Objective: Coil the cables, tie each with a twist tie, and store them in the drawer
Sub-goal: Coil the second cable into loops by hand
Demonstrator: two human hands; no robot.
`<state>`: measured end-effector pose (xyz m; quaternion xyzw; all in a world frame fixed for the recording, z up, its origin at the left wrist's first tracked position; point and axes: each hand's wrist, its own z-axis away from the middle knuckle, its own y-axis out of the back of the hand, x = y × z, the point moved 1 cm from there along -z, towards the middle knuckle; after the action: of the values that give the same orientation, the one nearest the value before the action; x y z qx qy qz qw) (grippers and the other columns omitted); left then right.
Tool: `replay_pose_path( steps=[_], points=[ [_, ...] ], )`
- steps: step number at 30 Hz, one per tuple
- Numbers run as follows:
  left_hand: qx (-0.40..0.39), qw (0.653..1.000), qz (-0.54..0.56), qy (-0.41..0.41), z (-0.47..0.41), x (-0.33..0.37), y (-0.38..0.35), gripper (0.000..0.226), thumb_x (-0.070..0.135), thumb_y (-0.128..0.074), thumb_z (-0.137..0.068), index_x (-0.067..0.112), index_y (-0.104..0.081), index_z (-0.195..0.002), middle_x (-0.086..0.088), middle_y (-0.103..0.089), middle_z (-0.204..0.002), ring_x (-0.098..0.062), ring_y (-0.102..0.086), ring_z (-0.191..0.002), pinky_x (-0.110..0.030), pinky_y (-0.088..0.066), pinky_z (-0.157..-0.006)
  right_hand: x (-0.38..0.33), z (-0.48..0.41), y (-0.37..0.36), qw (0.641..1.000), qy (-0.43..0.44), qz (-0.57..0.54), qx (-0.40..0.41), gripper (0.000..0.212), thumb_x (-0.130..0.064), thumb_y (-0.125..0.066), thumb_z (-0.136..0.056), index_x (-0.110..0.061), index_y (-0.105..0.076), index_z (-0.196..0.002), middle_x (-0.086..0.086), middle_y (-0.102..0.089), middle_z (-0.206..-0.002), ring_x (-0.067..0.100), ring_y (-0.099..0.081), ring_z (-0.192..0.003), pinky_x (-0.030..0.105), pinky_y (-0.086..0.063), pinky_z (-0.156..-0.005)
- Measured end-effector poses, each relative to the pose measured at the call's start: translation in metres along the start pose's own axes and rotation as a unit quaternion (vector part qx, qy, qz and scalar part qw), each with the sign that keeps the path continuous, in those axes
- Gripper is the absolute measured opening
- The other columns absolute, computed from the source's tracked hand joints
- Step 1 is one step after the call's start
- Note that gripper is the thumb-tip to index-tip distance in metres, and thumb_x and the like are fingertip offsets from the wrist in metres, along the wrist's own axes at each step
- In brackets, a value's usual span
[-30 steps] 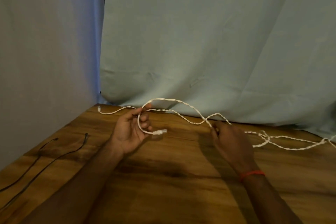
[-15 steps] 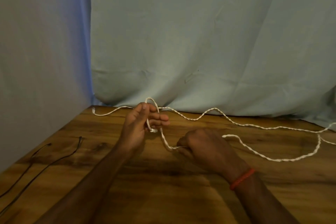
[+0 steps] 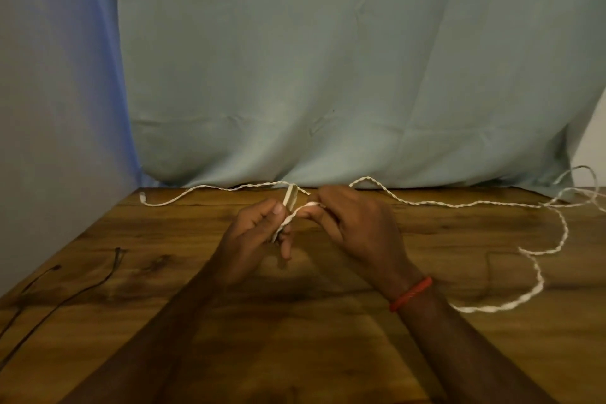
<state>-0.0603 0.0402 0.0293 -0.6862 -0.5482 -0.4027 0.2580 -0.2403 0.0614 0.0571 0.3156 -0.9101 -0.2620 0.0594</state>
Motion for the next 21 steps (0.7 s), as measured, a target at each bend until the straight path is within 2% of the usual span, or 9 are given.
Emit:
replay_pose_path(
  steps=[2, 4, 7, 9, 12, 15, 18, 19, 21],
  points=[
    [0.005, 0.998, 0.059, 0.031, 0.001, -0.002, -0.005, 0.042, 0.004, -0.036, -0.101, 0.005, -0.049, -0.061, 0.005, -0.063, -0.051, -0.001, -0.063, -0.054, -0.013, -0.048, -0.060, 0.002, 0.000, 0.002, 0.998, -0.043, -0.025, 0.028, 0.024, -0.045, -0.061, -0.096, -0.022, -0.063, -0.088, -0.004, -0.063, -0.077, 0.018, -0.059, -0.068, 0.040, -0.047, -0.054],
    [0.028, 0.993, 0.103, 0.052, 0.006, 0.004, -0.009, 0.051, 0.007, -0.033, -0.101, 0.003, -0.041, -0.050, 0.017, -0.063, -0.049, 0.005, -0.064, -0.056, -0.007, -0.046, -0.062, 0.002, 0.000, 0.004, 0.995, -0.075, -0.033, 0.052, 0.024, -0.045, -0.069, -0.092, -0.023, -0.060, -0.085, -0.008, -0.060, -0.071, 0.013, -0.054, -0.065, 0.037, -0.043, -0.053],
    [-0.066, 0.980, 0.180, 0.054, 0.004, 0.007, -0.012, 0.046, 0.025, -0.033, -0.103, 0.010, -0.047, -0.062, -0.012, -0.055, -0.053, -0.029, -0.058, -0.057, -0.031, -0.049, -0.065, 0.003, -0.001, 0.003, 0.989, -0.133, -0.048, 0.054, 0.038, -0.062, -0.061, -0.088, -0.025, -0.057, -0.080, -0.011, -0.054, -0.065, 0.008, -0.048, -0.061, 0.033, -0.037, -0.051],
    [-0.090, 0.966, 0.231, 0.080, 0.004, 0.006, -0.013, 0.042, 0.032, -0.034, -0.100, 0.012, -0.048, -0.065, -0.014, -0.046, -0.052, -0.028, -0.046, -0.053, -0.033, -0.043, -0.059, 0.007, -0.001, 0.002, 0.984, -0.161, -0.060, 0.049, 0.046, -0.070, -0.055, -0.085, -0.025, -0.056, -0.075, -0.009, -0.054, -0.062, 0.009, -0.049, -0.060, 0.035, -0.039, -0.051],
    [-0.104, 0.941, 0.306, 0.099, 0.006, 0.000, -0.015, 0.044, 0.038, -0.033, -0.102, 0.012, -0.049, -0.071, -0.003, -0.038, -0.048, -0.017, -0.034, -0.042, -0.033, -0.028, -0.050, 0.018, 0.001, 0.000, 0.981, -0.183, -0.058, 0.026, 0.044, -0.066, -0.057, -0.087, -0.024, -0.061, -0.074, -0.007, -0.058, -0.062, 0.010, -0.053, -0.061, 0.036, -0.043, -0.054],
    [-0.106, 0.904, 0.393, 0.128, 0.002, -0.001, -0.011, 0.045, 0.039, -0.032, -0.104, 0.012, -0.052, -0.074, 0.004, -0.037, -0.046, -0.008, -0.026, -0.037, -0.029, -0.017, -0.045, 0.024, 0.006, -0.008, 0.979, -0.197, -0.034, -0.052, 0.042, -0.061, -0.053, -0.093, -0.022, -0.070, -0.088, -0.003, -0.068, -0.073, 0.016, -0.061, -0.069, 0.036, -0.048, -0.060],
    [-0.143, 0.839, 0.512, 0.118, -0.004, 0.000, -0.004, 0.043, 0.038, -0.031, -0.106, 0.011, -0.052, -0.080, 0.006, -0.034, -0.049, -0.008, -0.024, -0.038, -0.025, -0.018, -0.045, 0.024, 0.012, -0.017, 0.980, -0.158, 0.032, -0.117, 0.034, -0.052, -0.048, -0.099, -0.024, -0.066, -0.095, 0.003, -0.069, -0.083, 0.024, -0.063, -0.079, 0.036, -0.044, -0.063],
    [-0.149, 0.821, 0.540, 0.107, -0.006, 0.000, 0.000, 0.043, 0.038, -0.031, -0.107, 0.011, -0.052, -0.082, 0.005, -0.033, -0.052, -0.008, -0.025, -0.039, -0.024, -0.020, -0.045, 0.022, 0.012, -0.017, 0.978, -0.147, 0.047, -0.139, 0.032, -0.051, -0.049, -0.099, -0.024, -0.065, -0.103, 0.004, -0.069, -0.089, 0.026, -0.064, -0.085, 0.036, -0.044, -0.066],
    [-0.114, 0.817, 0.558, 0.091, -0.010, -0.001, 0.011, 0.042, 0.039, -0.031, -0.108, 0.013, -0.052, -0.083, 0.005, -0.035, -0.053, -0.007, -0.025, -0.040, -0.022, -0.022, -0.045, 0.019, 0.012, -0.015, 0.975, -0.123, 0.060, -0.176, 0.038, -0.053, -0.051, -0.097, -0.028, -0.057, -0.125, 0.005, -0.067, -0.105, 0.028, -0.063, -0.097, 0.038, -0.047, -0.074]
  ],
)
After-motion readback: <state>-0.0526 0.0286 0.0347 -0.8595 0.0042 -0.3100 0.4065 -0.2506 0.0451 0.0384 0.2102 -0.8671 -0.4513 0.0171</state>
